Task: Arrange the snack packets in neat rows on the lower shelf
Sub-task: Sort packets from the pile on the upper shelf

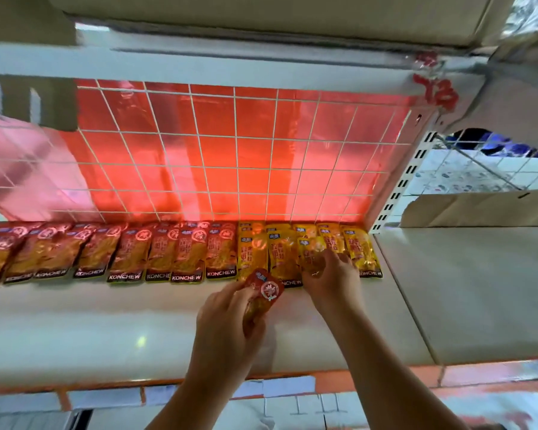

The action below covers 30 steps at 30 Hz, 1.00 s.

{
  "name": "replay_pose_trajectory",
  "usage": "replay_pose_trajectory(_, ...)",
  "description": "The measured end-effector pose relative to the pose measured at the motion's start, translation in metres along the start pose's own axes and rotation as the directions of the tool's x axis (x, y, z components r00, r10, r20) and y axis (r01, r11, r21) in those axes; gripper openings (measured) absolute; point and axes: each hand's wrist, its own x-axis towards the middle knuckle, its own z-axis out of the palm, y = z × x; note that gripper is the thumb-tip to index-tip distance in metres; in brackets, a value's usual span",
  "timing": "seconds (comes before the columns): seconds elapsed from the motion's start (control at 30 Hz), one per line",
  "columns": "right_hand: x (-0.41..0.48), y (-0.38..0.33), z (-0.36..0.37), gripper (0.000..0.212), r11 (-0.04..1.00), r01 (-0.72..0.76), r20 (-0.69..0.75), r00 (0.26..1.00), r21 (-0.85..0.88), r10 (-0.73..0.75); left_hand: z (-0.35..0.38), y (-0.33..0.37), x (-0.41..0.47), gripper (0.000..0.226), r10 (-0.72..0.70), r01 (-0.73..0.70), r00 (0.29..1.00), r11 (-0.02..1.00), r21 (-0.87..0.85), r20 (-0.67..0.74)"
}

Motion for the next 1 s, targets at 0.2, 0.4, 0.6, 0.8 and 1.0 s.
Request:
replay_pose_trajectory(0.2, 0.015, 0.003, 0.011, 0.048, 1.000, -0.009, -0.016, 1.000, -0.015, 0.009, 0.003, -0.001, 0.000, 0.048, -0.007, 0.007, 1.000, 0.999, 0.050, 0.003)
replay_pose_trajectory(0.4, 0.019, -0.001, 0.014, 0.048, 0.999, -0.003, -0.002, 1.000, -0.051, 0.003, 0.010, -0.005, -0.001, 0.050, -0.002, 0.001, 1.000, 0.994, 0.107, 0.008)
replay_pose_trajectory(0.6, 0.022, -0.001, 0.014, 0.044, 0.998, 0.014, -0.004, 1.000, -0.068, -0.015, 0.011, -0.007, -0.001, 0.051, 0.024, -0.023, 1.000, 0.995, 0.096, -0.009)
replay_pose_trajectory(0.8, 0.022, -0.001, 0.012, 0.042, 0.997, 0.057, -0.033, 0.998, -0.048, -0.059, 0.013, -0.009, -0.002, 0.049, 0.031, -0.028, 0.999, 0.996, 0.082, -0.024)
replay_pose_trajectory(1.0, 0.019, -0.001, 0.001, 0.034, 0.996, 0.084, -0.052, 0.995, -0.024, -0.086, 0.013, -0.007, -0.003, 0.049, -0.001, 0.005, 0.999, 0.996, 0.087, -0.039)
